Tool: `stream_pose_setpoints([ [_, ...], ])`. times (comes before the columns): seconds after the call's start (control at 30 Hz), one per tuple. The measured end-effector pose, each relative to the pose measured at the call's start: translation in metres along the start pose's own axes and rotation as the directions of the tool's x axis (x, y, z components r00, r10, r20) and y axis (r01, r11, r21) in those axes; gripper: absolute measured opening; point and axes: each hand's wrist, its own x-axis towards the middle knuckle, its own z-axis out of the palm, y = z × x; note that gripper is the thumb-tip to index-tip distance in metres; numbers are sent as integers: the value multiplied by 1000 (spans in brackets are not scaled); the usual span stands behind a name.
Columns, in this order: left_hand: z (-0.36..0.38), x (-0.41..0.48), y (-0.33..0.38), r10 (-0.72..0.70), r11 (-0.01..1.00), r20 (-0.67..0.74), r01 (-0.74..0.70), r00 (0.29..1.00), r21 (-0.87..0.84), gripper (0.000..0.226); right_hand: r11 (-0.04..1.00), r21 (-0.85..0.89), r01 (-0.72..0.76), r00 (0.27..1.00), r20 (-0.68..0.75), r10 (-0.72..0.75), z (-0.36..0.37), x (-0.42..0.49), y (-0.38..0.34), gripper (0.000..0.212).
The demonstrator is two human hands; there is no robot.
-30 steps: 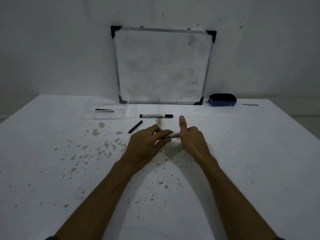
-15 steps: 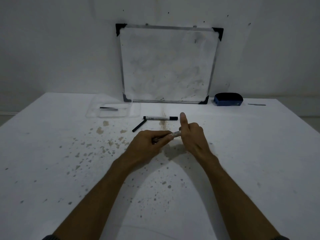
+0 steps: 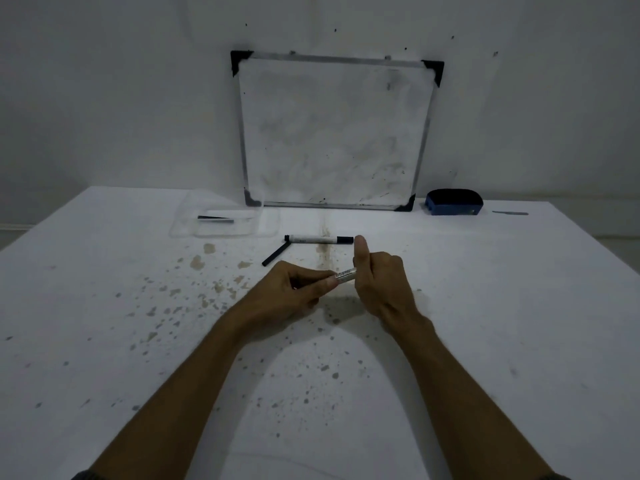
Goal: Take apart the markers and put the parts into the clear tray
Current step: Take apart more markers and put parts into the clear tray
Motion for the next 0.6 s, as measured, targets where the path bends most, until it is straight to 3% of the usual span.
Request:
stream_pose_setpoints([
  [0.1, 7, 4, -8, 129, 977, -166, -96, 978, 190, 36, 969, -23, -245, 967, 63, 246, -2, 5, -3, 64],
  [0.17, 9, 7, -12, 220, 931, -160, -158, 962, 329, 44, 967, -24, -255, 961, 100, 256, -4, 4, 1, 58],
  [0.2, 7, 7, -11, 179, 939, -136, -127, 974, 321, 44, 974, 6, -228, 968, 108, 226, -5, 3, 3, 55],
  [0.3, -2, 7, 0, -62, 987, 38, 56, 997, 149, 35, 991, 74, -115, 990, 87, 108, -4, -1, 9, 56],
  [0.47, -28, 2, 9, -312, 933, 269, 347, 911, -94, 37, 995, 60, 76, 997, 0, -76, 1, 0, 6, 56],
  [0.53, -37, -3, 6, -336, 900, 265, 391, 904, -191, 41, 994, 81, 79, 993, -93, -72, -5, 5, 7, 58],
  [0.6, -42, -4, 1, -320, 888, 176, 359, 931, -288, 41, 1000, 27, 12, 993, -115, -9, -9, 7, 8, 59],
])
